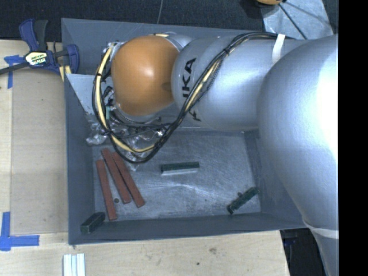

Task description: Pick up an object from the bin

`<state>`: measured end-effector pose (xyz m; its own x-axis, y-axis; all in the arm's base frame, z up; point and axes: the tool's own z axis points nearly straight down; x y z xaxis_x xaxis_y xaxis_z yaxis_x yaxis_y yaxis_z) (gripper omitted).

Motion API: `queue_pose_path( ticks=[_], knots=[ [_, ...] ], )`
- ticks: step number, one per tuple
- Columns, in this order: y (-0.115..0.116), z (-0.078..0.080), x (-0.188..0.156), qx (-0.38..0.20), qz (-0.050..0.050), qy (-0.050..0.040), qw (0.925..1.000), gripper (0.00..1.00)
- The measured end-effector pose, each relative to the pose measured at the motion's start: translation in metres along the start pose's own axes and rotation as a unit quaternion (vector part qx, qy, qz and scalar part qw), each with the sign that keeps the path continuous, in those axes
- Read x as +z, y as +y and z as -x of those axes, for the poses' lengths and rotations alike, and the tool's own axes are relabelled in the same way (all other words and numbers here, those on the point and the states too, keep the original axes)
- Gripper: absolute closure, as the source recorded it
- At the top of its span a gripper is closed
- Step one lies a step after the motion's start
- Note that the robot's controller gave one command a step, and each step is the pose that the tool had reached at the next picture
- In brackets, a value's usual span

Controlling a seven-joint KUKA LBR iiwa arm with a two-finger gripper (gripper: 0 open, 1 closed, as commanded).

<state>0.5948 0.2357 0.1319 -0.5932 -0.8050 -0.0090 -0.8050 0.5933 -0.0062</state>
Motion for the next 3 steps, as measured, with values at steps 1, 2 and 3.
queue_pose_path(
  ticks=[1,2,3],
  knots=[
    [0.008,-0.010,0.045,-0.154,0.004,0.0034,0.9880,0.00],
    [0.005,-0.012,0.057,-0.355,0.003,0.0007,0.9350,1.00],
    [0.005,-0.012,0.057,-0.355,0.003,0.0007,0.9350,1.00]
  ],
)
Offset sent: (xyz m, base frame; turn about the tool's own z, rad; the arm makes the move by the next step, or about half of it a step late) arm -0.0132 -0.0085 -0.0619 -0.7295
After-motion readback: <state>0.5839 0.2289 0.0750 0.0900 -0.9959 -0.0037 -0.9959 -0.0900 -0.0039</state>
